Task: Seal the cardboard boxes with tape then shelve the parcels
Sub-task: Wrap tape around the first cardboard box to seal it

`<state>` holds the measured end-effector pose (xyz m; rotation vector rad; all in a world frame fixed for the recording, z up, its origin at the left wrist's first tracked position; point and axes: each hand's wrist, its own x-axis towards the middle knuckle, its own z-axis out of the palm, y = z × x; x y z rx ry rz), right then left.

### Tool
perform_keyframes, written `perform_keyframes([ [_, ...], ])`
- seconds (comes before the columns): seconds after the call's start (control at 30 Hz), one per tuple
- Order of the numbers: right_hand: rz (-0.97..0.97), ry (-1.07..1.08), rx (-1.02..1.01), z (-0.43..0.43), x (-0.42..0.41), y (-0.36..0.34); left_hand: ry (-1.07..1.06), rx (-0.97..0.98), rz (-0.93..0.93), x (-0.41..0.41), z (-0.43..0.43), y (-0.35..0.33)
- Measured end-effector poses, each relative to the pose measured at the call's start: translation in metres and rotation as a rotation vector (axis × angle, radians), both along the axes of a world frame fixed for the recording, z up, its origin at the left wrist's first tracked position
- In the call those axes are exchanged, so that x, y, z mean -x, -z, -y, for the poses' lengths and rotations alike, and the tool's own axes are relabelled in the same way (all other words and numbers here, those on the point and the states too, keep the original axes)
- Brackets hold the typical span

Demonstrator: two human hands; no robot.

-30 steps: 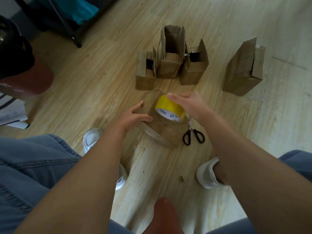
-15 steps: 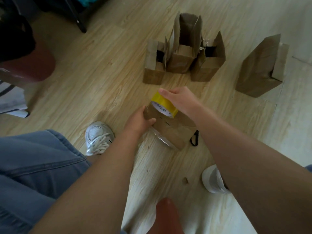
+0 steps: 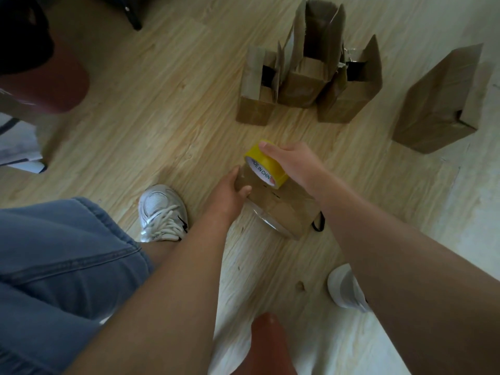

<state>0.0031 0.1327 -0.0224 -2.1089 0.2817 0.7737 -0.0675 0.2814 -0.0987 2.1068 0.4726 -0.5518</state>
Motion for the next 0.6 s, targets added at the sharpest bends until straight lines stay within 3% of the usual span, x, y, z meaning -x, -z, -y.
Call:
perform_keyframes([
  [0.13, 0.0, 0.017, -0.013, 0.004, 0.005, -0.001, 0.013, -0.038, 0.019, 0.002, 0.001, -0.001],
  [0.4, -0.113, 0.081, 0.2, 0.041, 0.037, 0.006, -0.041, -0.036, -0.026, 0.001, 0.006, -0.004],
  [0.6, -0.18, 0.073, -0.045, 0.05, 0.056, -0.001, -0.003, -0.05, -0.025, -0.001, 0.009, -0.01],
])
